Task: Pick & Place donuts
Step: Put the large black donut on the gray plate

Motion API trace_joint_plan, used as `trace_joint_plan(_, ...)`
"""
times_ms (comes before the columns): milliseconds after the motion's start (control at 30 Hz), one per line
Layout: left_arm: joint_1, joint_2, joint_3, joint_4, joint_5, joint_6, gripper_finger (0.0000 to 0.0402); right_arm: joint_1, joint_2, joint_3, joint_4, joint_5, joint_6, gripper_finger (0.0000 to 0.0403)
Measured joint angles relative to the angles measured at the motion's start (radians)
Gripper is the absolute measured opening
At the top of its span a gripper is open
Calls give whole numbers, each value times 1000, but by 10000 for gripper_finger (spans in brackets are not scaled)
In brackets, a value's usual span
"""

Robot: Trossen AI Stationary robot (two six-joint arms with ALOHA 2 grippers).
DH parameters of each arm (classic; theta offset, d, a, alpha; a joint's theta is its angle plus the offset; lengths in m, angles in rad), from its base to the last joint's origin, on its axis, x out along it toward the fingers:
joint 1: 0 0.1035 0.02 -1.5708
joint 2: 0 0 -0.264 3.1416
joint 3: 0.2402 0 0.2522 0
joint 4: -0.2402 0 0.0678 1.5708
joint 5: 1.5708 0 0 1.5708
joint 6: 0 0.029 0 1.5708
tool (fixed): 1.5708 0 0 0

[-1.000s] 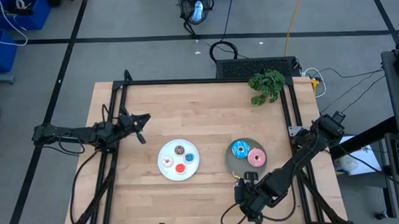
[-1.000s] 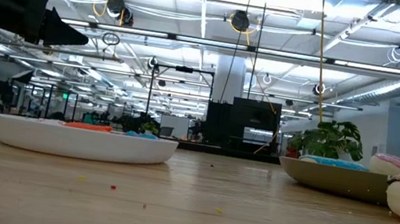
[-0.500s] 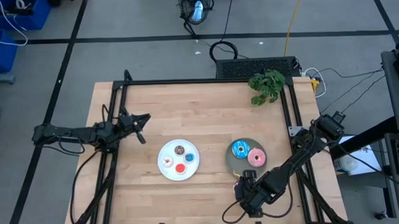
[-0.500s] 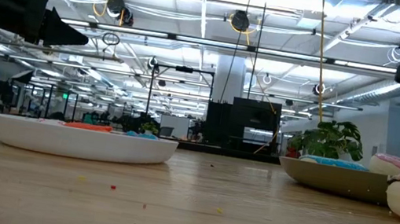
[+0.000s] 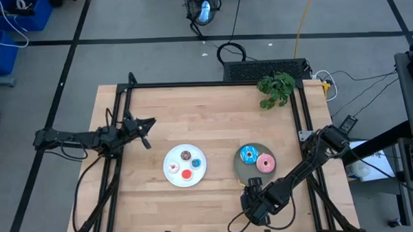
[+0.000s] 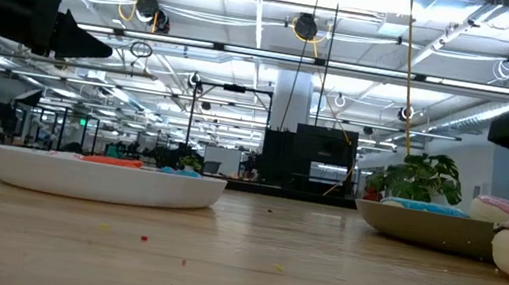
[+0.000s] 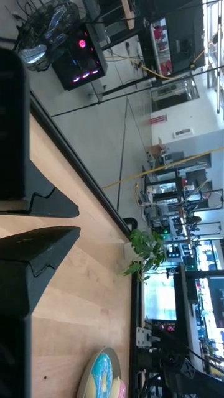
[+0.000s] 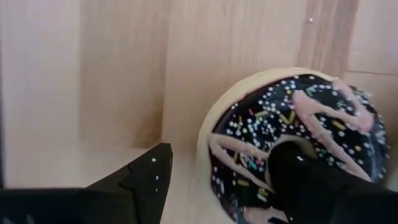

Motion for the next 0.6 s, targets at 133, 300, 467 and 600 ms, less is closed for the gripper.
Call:
trace_joint_plan(133,0,0,0,1,0,0,42,0,25,5,2,1,-2,242)
trace_joint_plan(300,0,0,0,1,0,0,42,-3,32,5,2,-7,-5,224)
trace_joint_plan(467,0,0,0,1,0,0,42,-13,28,2,3,2,19,170)
trace_joint_plan(600,0,0,0,1,0,0,42,-25,19,16,-13,1,13,104)
